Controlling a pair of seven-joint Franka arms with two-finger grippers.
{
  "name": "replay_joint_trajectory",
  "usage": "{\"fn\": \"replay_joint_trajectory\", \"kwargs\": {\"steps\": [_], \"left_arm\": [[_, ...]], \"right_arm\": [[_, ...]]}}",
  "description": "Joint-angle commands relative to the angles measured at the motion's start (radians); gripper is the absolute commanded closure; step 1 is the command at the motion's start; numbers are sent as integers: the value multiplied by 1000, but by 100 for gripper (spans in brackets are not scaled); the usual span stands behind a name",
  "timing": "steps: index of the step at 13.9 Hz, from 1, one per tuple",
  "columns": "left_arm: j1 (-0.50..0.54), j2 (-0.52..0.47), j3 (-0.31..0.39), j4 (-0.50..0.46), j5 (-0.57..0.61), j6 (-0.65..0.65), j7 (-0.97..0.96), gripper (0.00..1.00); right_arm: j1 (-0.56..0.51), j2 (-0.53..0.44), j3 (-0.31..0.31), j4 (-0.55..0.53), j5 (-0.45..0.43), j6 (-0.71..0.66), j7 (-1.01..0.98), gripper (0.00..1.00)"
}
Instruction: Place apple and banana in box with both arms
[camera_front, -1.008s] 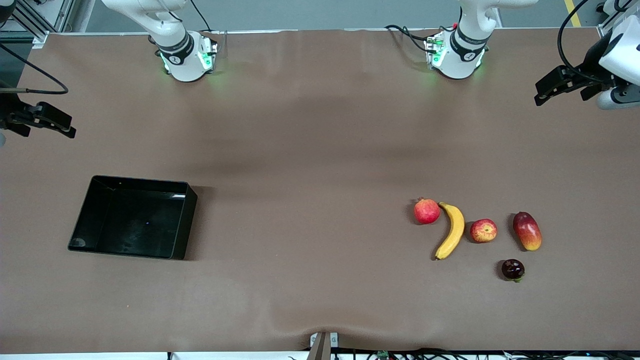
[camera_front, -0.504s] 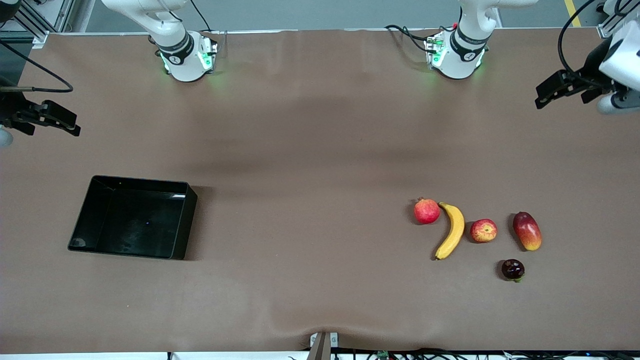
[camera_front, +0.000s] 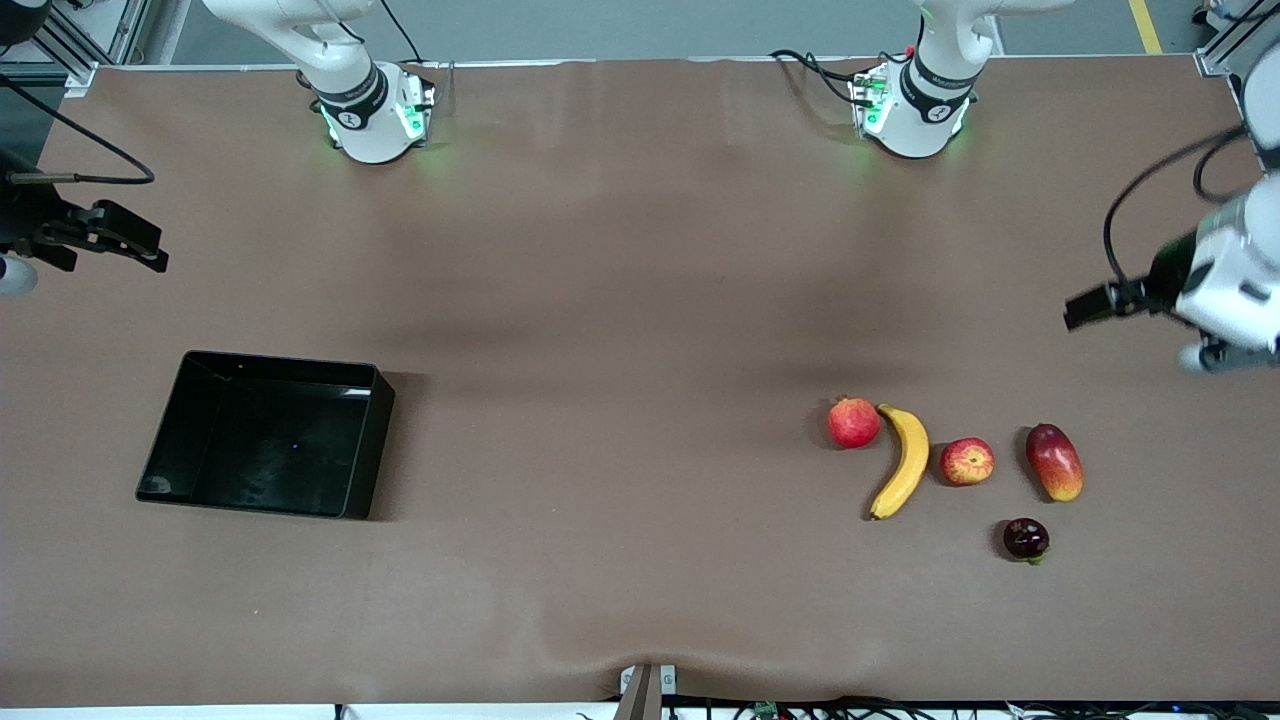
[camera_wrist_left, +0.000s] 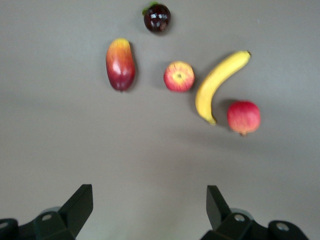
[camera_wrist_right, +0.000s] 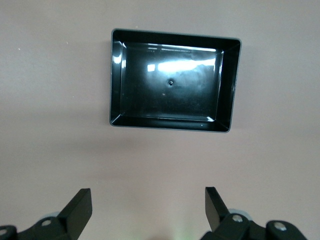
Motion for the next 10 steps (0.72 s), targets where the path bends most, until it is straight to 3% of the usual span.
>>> {"fn": "replay_joint_trajectory", "kwargs": {"steps": [1,5,10], "left_arm": [[5,40,-6,-61,15,136,4,0],[6,141,-9,-159,6,389,7,0],[8,310,-14,-155,-15,571,36,0]], "right_arm": [[-29,47,-13,4,-15,-5,6,0],[-139,153,-13,-3,-21,62,3,0],[-237,363,-12,-9,-19,341,-116,0]]}}
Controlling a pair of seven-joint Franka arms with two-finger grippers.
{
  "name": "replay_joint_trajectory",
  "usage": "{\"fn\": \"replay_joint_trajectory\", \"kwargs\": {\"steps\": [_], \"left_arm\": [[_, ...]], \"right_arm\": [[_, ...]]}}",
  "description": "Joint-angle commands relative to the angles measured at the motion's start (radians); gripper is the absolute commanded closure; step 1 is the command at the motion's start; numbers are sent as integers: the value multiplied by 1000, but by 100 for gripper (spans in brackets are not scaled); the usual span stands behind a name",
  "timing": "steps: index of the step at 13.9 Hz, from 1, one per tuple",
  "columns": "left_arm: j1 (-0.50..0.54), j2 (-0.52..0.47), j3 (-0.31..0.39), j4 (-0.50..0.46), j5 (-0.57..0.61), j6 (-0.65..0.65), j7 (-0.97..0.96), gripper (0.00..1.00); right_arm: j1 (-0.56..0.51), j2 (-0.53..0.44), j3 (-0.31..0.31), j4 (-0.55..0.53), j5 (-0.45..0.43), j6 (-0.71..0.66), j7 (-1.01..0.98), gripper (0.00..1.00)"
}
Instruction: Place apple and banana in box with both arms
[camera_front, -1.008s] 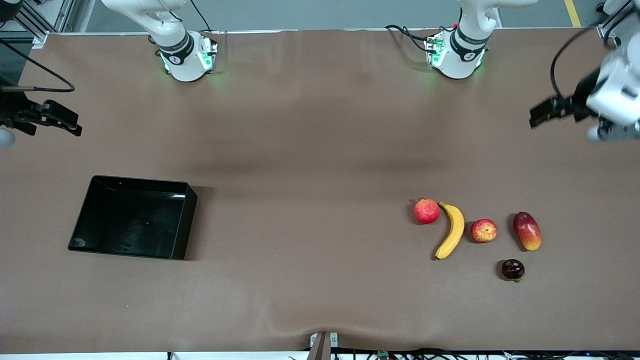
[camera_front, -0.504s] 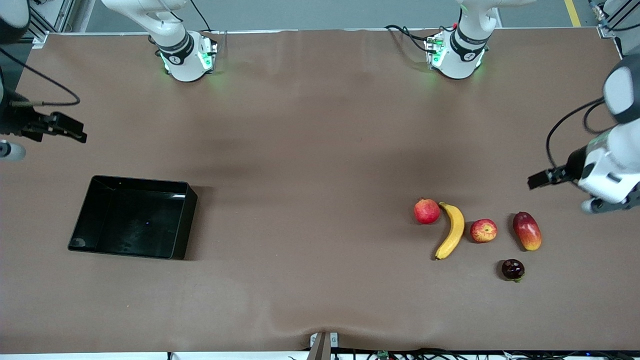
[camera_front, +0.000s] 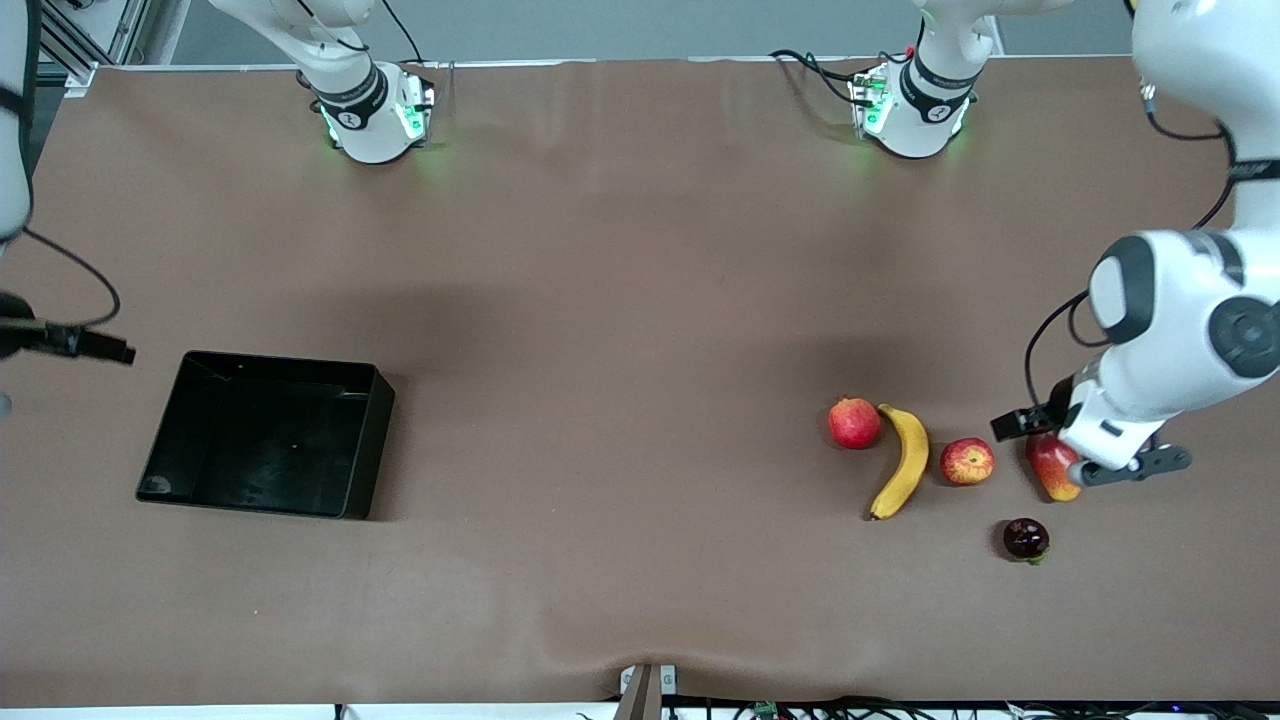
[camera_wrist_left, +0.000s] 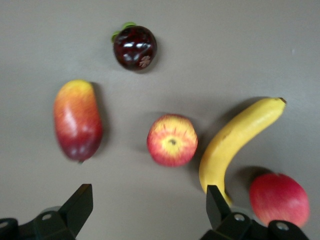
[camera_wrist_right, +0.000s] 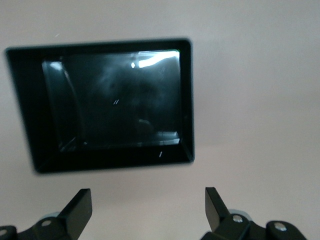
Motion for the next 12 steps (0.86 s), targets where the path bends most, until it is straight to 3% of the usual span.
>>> {"fn": "replay_joint_trajectory", "kwargs": {"steps": [1,5,10,12], "left_arm": [[4,78,-7,13,-18,84,21,0],[-5,158,-10,17,-18,142,21,0],[-1,195,-24,17,-41,147,21,1],[-2,195,-24,19,-41,147,22,40]], "right_arm": [[-49,108,13,5,-7,121,-30,0],[-84,200,13,-52,-7,306,-45,0],[-116,315,13,-54,5,361,-163,0],[-124,333,13,-54,5,361,-199,0]]}}
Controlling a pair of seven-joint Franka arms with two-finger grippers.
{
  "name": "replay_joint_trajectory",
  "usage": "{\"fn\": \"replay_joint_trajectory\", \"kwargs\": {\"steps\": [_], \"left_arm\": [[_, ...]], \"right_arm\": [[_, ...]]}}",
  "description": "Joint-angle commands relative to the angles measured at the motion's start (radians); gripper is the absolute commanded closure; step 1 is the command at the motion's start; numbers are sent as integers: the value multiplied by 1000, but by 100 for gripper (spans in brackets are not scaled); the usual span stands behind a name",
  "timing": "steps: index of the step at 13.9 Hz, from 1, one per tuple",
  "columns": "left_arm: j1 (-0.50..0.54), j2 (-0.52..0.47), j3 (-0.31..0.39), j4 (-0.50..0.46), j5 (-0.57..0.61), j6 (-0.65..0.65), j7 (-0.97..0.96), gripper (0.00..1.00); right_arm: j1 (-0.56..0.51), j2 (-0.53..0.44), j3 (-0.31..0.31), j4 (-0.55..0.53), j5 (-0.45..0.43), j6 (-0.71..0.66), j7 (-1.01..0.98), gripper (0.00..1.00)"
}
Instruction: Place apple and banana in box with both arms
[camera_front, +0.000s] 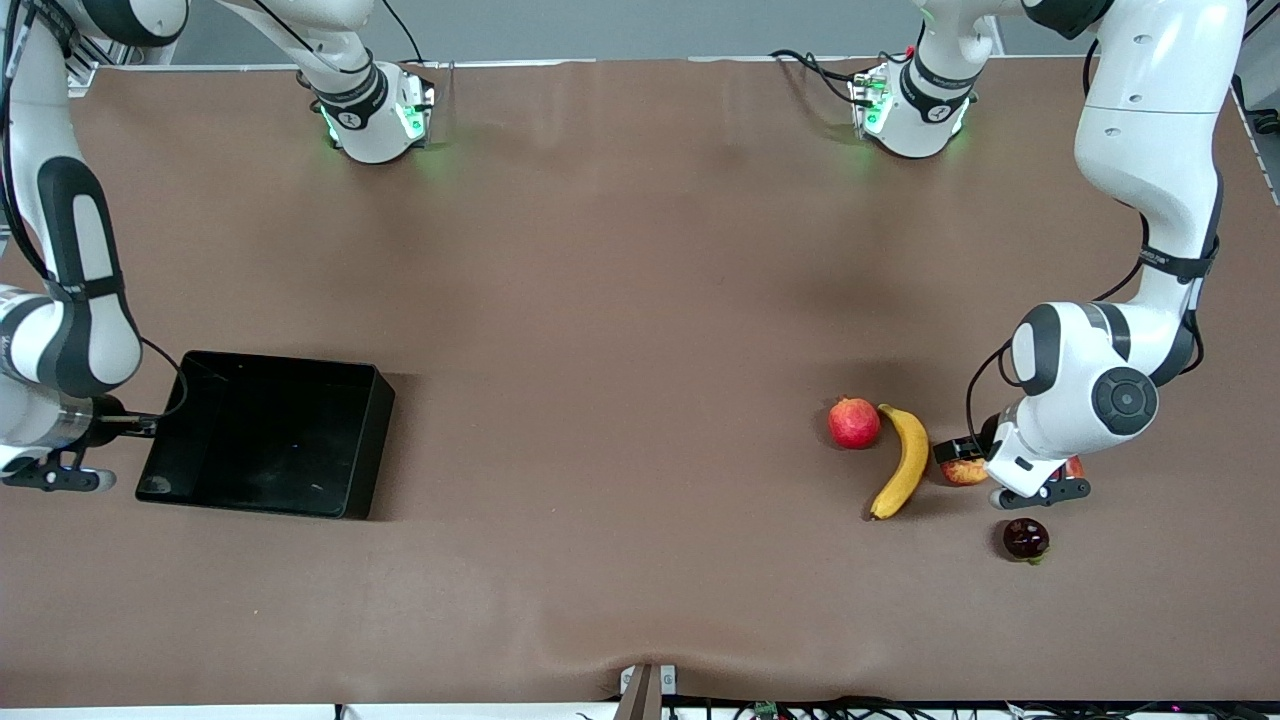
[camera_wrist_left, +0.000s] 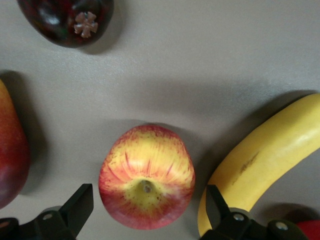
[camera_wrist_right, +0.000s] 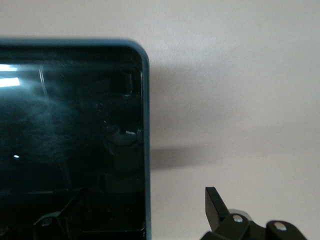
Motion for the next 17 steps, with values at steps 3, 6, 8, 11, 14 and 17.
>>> {"fn": "replay_joint_trajectory", "kwargs": {"steps": [3,6,8,11,14,17], "left_arm": [[-4,0,-4,17,-22,3,23,93],[-10,-32,-7,15,-22,-9,19,100],[-7,-81,-22,15,-22,-70,17,100],[-12,-168,-33,15,-24,-179,6,100],[-12,-249,-68,17,-22,-262,-64,100],[-13,-308,-124,17,-17,-308,-130,100]], "right_arm": [[-22,24,16,8,4,-2,-53,43],[-22,27,18,8,4,-2,-53,100],[-22,27,18,9,6,-2,-53,100],[-22,24,19,11,6,-2,-53,100],[-23,10,22,20,10,-10,-62,100],[-3,-67,28,28,43,-40,-62,100]]}}
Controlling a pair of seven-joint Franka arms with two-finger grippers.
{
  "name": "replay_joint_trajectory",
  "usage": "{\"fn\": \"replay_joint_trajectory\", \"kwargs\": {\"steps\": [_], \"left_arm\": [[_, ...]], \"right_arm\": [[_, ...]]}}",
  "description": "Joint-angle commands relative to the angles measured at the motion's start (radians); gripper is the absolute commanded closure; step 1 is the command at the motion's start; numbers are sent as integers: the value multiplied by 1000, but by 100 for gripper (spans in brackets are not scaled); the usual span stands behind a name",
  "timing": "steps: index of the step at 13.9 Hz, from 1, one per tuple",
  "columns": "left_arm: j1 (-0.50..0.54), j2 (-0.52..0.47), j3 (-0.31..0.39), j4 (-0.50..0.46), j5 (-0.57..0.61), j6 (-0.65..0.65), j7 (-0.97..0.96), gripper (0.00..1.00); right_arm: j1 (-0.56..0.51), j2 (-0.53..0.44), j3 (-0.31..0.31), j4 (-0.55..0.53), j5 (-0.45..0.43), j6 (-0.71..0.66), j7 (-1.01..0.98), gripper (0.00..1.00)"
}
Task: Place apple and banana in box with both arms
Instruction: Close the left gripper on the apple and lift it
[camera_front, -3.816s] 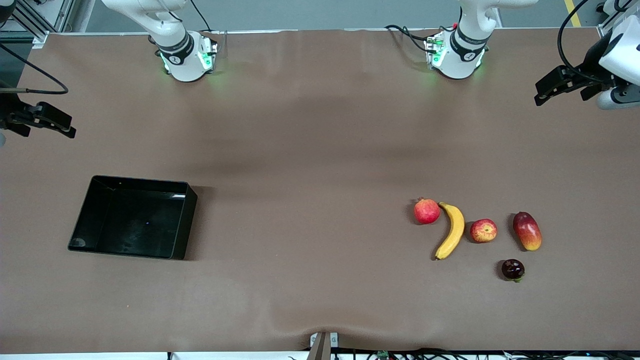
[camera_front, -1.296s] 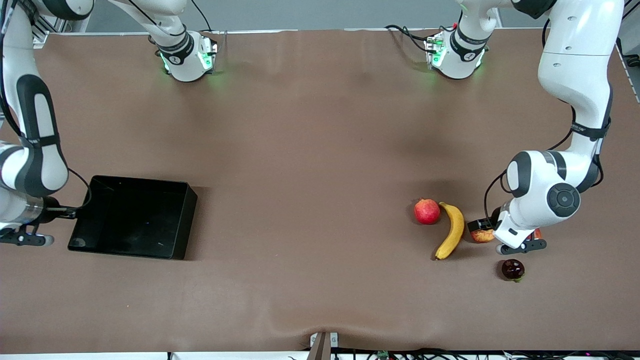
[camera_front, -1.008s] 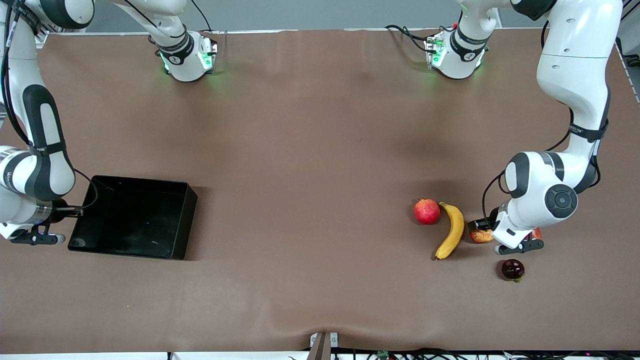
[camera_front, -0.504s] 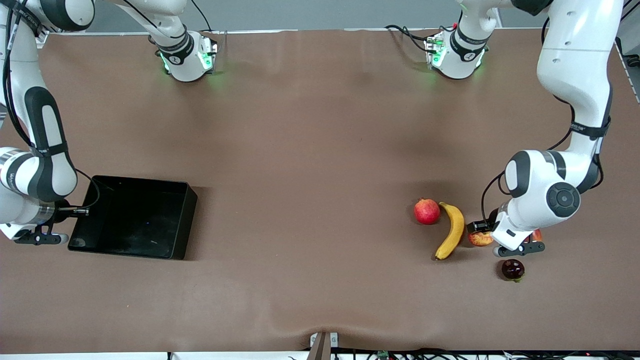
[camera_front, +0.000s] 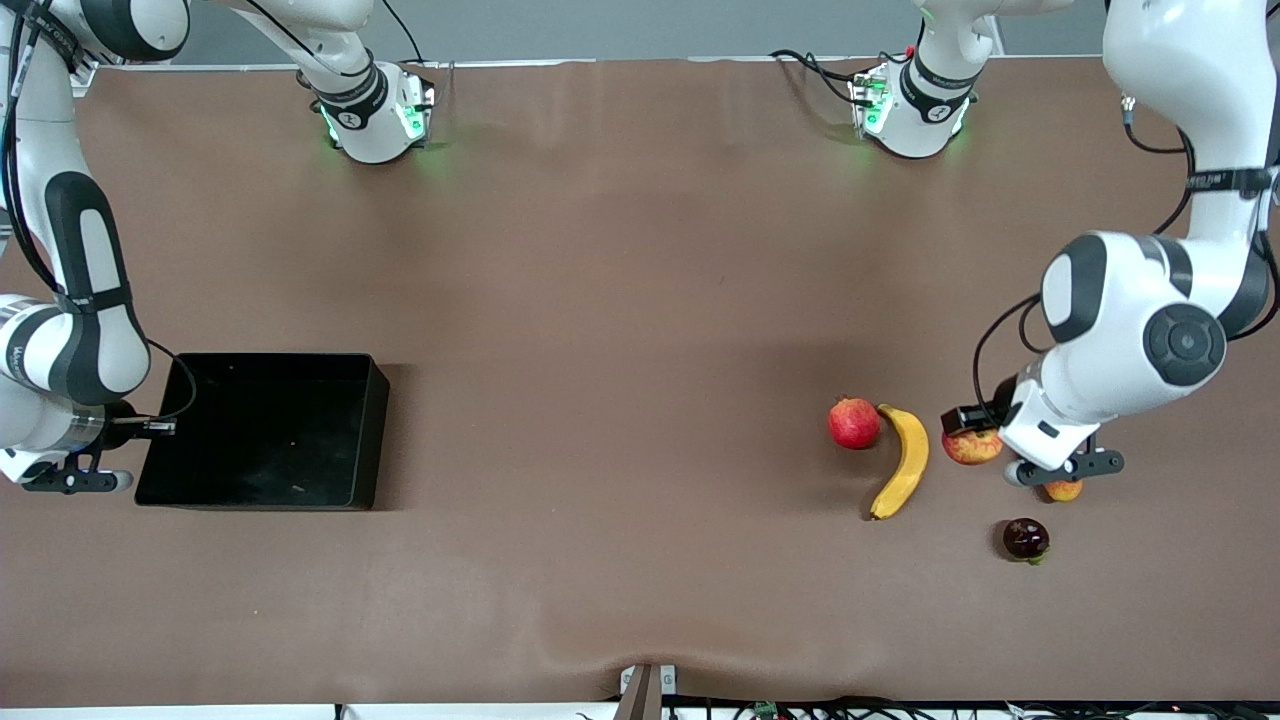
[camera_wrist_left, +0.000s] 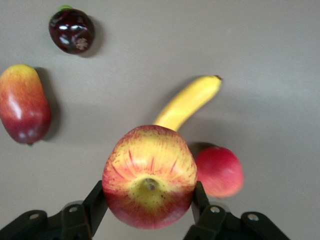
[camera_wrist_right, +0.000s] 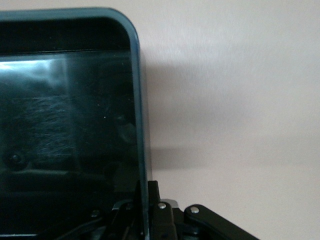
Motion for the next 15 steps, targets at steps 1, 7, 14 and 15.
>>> {"fn": "replay_joint_trajectory", "kwargs": {"steps": [1,7,14,15], "left_arm": [[0,-61,-30,-20,-16,-39,-58,100],[0,-136,-93,-23,-19,-105,-212,100],[3,-200,-96,-23,-20,-208,-221,100],[12,-210,-96,-28,-20,-231,-206,100]], "right_arm": [[11,-99,33,7,25,-57,-7,100],[43,-144,161,17,31,-148,22,100],[92,-135,408,1,34,-225,373,100],[135,-133,412,1,34,-223,425,100]]}}
